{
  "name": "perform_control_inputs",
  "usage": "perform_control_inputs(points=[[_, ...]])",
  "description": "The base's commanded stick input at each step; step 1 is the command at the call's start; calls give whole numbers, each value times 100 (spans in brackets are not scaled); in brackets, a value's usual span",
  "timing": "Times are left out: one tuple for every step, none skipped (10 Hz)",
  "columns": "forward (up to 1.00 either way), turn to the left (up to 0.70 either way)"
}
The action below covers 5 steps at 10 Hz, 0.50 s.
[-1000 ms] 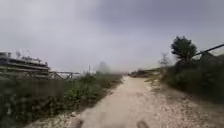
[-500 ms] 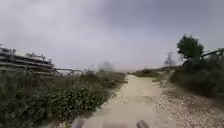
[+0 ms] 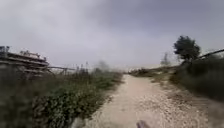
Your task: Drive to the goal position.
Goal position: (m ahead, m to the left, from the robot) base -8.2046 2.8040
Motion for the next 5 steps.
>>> perform_control_inputs(points=[[86, -25], [86, 0], [86, 0], [86, 0], [86, 0]])
